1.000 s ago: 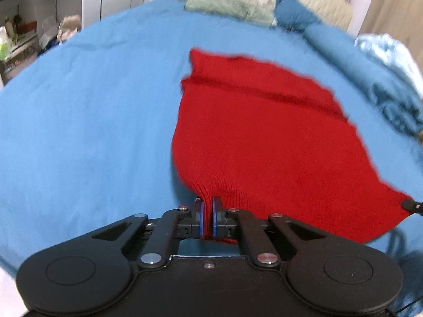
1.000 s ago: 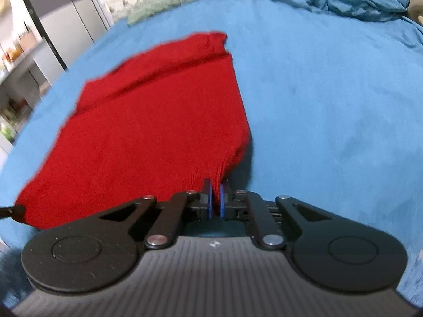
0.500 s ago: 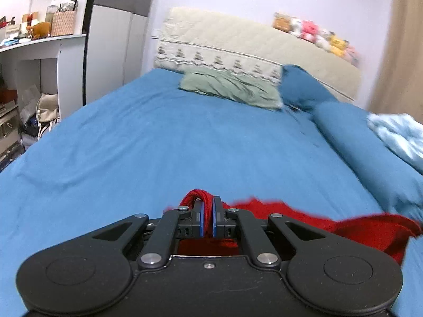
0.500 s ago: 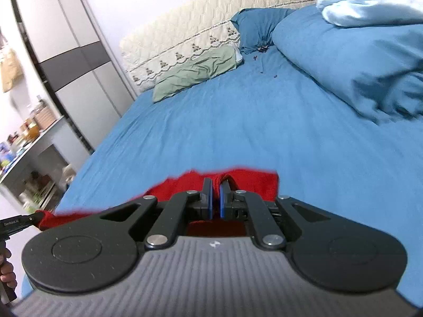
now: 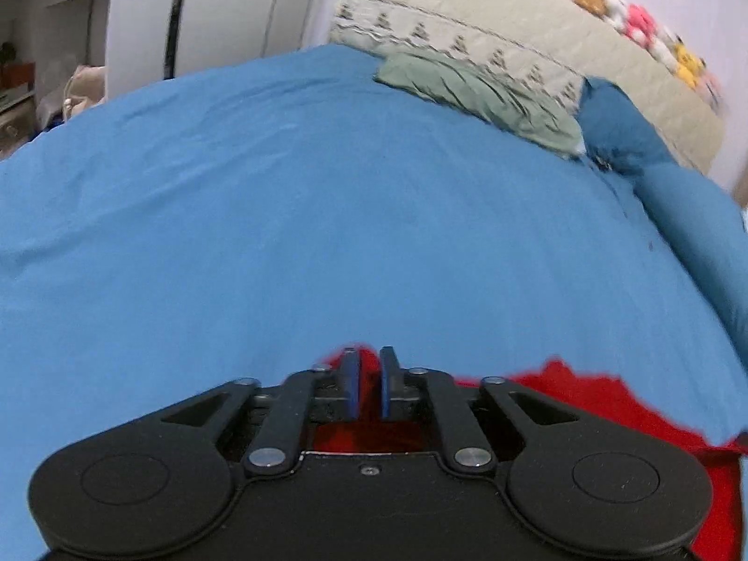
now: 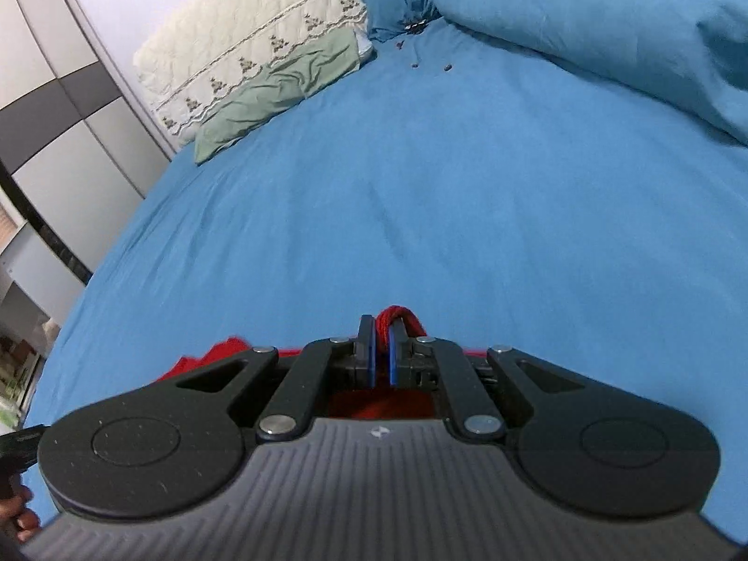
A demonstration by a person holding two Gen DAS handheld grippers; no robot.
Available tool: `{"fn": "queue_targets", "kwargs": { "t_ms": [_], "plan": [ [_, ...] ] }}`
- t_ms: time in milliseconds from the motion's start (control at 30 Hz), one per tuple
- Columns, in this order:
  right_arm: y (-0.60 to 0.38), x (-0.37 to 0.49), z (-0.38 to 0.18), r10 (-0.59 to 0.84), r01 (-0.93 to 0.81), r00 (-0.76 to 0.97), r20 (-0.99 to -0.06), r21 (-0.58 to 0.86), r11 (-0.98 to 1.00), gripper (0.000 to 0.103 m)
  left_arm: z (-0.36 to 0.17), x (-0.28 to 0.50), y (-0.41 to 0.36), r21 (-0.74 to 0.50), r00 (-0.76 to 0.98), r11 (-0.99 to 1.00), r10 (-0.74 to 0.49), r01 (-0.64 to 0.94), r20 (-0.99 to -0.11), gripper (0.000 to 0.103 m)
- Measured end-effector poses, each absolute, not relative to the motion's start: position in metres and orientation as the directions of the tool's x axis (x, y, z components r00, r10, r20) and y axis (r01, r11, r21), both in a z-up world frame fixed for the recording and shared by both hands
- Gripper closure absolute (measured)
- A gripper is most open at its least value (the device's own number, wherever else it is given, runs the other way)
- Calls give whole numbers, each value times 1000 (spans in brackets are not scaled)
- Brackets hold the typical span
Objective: Fold small clothes
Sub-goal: 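Lift the hem and fold it toward the collar, then open both grippers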
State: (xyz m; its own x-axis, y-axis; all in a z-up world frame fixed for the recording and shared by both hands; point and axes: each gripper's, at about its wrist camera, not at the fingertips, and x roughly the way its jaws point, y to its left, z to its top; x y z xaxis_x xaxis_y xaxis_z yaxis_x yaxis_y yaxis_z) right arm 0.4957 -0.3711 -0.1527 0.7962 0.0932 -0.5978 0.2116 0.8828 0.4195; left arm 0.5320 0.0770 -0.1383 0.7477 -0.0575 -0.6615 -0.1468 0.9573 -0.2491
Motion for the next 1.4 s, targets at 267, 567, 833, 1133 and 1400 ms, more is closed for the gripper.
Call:
{"fn": "queue_targets", "kwargs": {
  "t_ms": [267,567,833,1133,1400],
  "plan": [
    [-332,438,-141,32,125,850,-525,261,957,9,-107,456,69,-108,798,993,-34,-39,-602,0],
    [-312,402,-196,66,134,752,-656,250,959,0,-187,423,55,-75,629,997,-67,15,-774,0],
    [-315,377,-157,63,109,803,-593,251,962,0,-139,395,49,-32,670,999,-31,12,-742,0],
    [-336,320,-135,12,96,756,-654,130,987,0,-128,363,-20,1,655,982,-123,186,-745,0],
    [-341,327,-181,38,151,740,-671,221,963,9,-151,389,-76,31,633,971,-131,238,-763,0]
  ]
}}
